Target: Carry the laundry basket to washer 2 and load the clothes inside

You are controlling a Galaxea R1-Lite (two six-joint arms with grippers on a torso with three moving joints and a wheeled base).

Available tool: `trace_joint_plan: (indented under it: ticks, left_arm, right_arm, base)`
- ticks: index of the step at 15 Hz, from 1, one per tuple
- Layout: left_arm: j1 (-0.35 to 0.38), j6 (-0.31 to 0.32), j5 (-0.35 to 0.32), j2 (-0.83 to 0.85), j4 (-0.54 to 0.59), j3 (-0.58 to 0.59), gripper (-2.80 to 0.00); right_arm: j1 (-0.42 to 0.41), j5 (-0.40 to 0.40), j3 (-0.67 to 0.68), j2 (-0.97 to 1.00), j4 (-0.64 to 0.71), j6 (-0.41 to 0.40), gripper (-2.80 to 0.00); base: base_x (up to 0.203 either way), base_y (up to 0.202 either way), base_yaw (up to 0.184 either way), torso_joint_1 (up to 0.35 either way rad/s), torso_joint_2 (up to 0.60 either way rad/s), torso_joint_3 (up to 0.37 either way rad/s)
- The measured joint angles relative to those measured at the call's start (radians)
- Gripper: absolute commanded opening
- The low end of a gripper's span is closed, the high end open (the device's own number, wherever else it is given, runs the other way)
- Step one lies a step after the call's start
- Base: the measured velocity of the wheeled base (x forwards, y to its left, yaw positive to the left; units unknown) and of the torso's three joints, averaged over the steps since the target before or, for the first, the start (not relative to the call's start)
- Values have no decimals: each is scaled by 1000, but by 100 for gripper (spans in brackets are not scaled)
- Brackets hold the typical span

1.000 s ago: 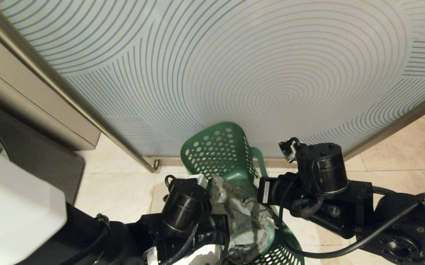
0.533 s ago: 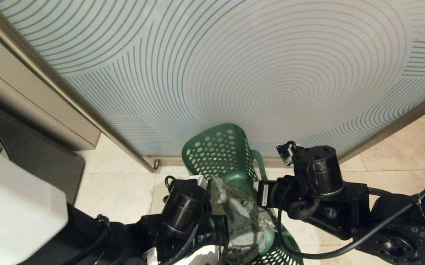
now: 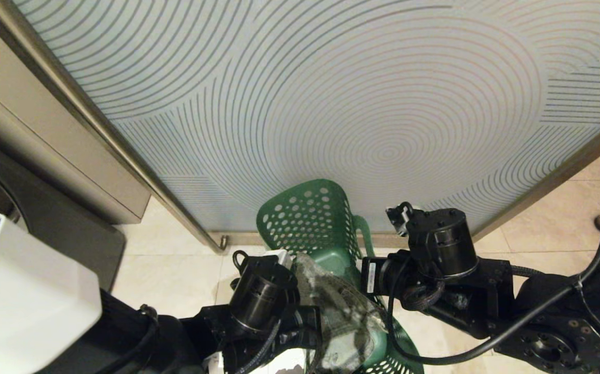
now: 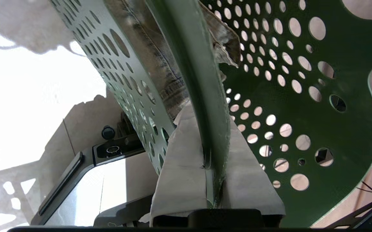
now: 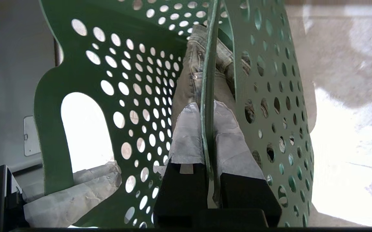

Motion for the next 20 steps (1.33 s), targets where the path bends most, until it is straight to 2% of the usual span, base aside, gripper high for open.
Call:
trace_joint_plan:
  ticks: [11,16,20]
  left_arm:
    - [-2,44,0,0,0,-6,-280]
    - [-25,51,3,7,-3,-10,-280]
    - [-59,49,43,24,-6,-10,-280]
  right_arm:
    - [1,-3,6,-10,11,-18,-280]
    - [1,0,2,-11,33,-9,-280]
    - [1,0,7,-11,33,-4,-280]
  base:
    - [0,0,0,2,3,203]
    - [0,0,0,-2,2,204]
    - [0,0,0,0,3,201]
